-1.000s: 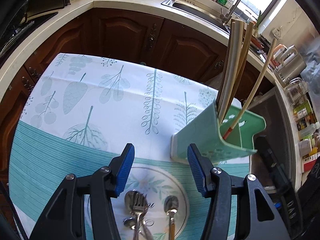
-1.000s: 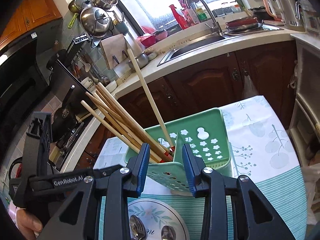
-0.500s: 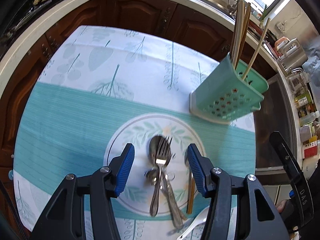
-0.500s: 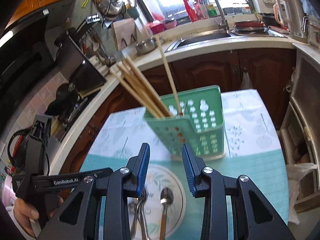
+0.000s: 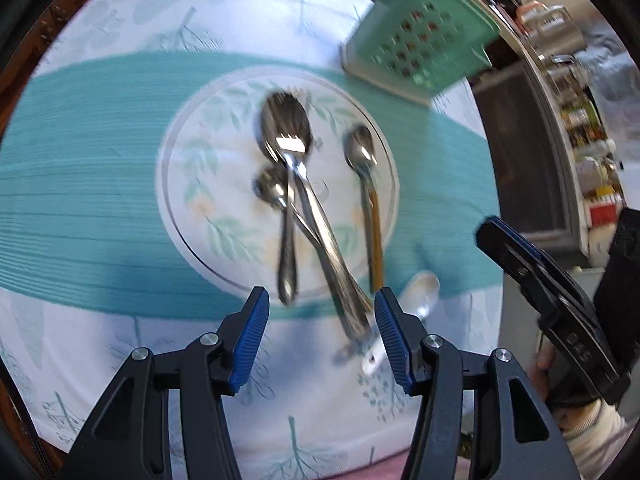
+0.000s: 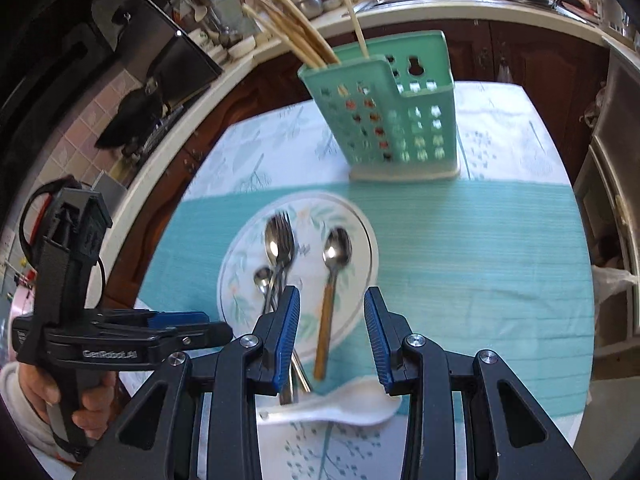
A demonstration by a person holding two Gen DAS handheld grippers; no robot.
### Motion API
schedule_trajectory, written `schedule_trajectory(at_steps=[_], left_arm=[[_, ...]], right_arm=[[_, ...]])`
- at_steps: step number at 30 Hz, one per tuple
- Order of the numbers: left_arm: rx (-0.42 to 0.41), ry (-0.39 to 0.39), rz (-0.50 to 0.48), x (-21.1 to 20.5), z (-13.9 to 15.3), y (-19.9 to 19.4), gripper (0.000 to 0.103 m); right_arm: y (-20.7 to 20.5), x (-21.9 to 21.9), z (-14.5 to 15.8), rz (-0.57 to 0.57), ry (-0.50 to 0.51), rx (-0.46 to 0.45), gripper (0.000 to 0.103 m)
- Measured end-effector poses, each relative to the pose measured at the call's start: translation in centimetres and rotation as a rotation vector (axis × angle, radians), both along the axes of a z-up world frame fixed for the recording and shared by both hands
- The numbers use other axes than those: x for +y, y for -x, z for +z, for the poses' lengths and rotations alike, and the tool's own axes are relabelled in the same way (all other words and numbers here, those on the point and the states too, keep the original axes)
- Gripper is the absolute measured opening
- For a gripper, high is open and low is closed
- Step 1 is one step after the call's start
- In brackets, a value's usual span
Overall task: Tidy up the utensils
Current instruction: 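Move both open tools back over the plate of spoons and forks, then grasp the white ceramic spoon with the right tool and lift it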
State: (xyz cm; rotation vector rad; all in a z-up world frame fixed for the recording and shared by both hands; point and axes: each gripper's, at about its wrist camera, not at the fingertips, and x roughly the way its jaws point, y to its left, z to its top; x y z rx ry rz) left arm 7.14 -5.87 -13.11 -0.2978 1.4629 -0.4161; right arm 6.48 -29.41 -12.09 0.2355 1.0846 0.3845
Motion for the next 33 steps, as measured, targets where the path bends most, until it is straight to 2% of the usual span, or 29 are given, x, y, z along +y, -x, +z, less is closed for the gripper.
schedule_trajectory(at_steps=[4,9,16,21,29,33], left_arm=[[0.063,0.061,-0.032,-0.6,-1.6,2.2,0.053],[0.119,0.138,-0.003,-0.6,-3.3,3.8,0.053],[0.114,0.153,0.037,0.3,-3.9,4.5,0.053],[0.103,0.164,0.012,0.7,-3.2,4.0,0.053],[0.108,0.154,0.003,3.2,-3.2,4.5,0.053],[0.099,0.142,-0.013,4.4,-3.2,4.9,0.053]], right_arm=[[1.8,-0.5,-1.6,0.019,0.021,0.026,0.034],[4.6,0.0,-2.7,0.111,0.108,-0.027,0.034],[9.6,2.3,-3.0,0.255,0.242,-0.156,0.034],[11.9,4.8,-3.3,0.297,0.340,-0.235,0.034],[14.9,9.9,-5.2,0.349,0.597,-0.419,0.034],[15.9,12.0,-6.2,0.353,0.658,-0.443,0.034]])
